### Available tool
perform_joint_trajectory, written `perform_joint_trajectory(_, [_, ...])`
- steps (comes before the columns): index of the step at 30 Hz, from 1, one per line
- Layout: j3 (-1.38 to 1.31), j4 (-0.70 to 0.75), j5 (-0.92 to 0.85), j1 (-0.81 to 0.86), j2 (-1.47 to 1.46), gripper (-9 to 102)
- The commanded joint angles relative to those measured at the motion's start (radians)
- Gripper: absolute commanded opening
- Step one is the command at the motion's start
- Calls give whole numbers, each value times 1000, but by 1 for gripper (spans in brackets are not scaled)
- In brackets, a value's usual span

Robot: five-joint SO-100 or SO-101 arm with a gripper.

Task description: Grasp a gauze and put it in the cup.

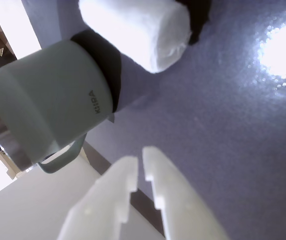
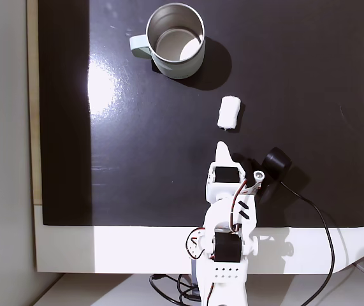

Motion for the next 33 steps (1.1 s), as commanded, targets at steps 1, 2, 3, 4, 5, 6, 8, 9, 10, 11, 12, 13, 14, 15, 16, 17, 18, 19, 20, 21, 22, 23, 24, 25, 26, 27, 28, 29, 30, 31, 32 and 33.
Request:
perform_joint_trajectory(1, [12,-84,-60,-34,12,0])
perform_joint_trajectory(2, [12,-84,-57,-32,12,0])
perform_joint_trajectory(3, [12,-84,-55,-31,12,0])
perform_joint_trajectory(4, [12,-84,-55,-29,12,0])
perform_joint_trajectory(5, [12,-84,-54,-29,12,0])
perform_joint_trajectory(6, [12,-84,-54,-29,12,0])
perform_joint_trajectory(8, [12,-84,-49,-28,12,0])
perform_joint_trajectory(9, [12,-84,-48,-26,12,0])
perform_joint_trajectory(10, [12,-84,-46,-23,12,0])
perform_joint_trajectory(11, [12,-84,-44,-23,12,0])
perform_joint_trajectory(12, [12,-84,-44,-23,12,0])
perform_joint_trajectory(13, [12,-84,-44,-23,12,0])
perform_joint_trajectory(14, [12,-84,-37,-21,12,0])
perform_joint_trajectory(15, [12,-84,-34,-21,12,0])
perform_joint_trajectory(16, [12,-83,-32,-21,12,0])
perform_joint_trajectory(17, [6,-67,-32,-21,12,0])
perform_joint_trajectory(18, [-3,-44,-41,-26,12,0])
perform_joint_trajectory(19, [-15,-15,-54,-28,12,0])
perform_joint_trajectory(20, [-32,12,-67,-29,12,0])
perform_joint_trajectory(21, [-49,31,-84,-31,12,0])
perform_joint_trajectory(22, [-67,49,-103,-32,12,0])
perform_joint_trajectory(23, [-91,67,-123,-32,12,0])
perform_joint_trajectory(24, [-114,83,-146,-34,12,0])
perform_joint_trajectory(25, [-140,101,-175,-35,12,0])
perform_joint_trajectory(26, [-167,123,-210,-35,12,0])
perform_joint_trajectory(27, [-195,141,-252,-35,12,0])
perform_joint_trajectory(28, [-222,158,-302,-34,9,0])
perform_joint_trajectory(29, [-249,170,-357,-34,2,0])
perform_joint_trajectory(30, [-272,179,-400,-35,-3,0])
perform_joint_trajectory(31, [-295,190,-434,-34,-6,0])
perform_joint_trajectory(32, [-314,204,-466,-34,-12,0])
perform_joint_trajectory(33, [-336,218,-491,-35,-26,1])
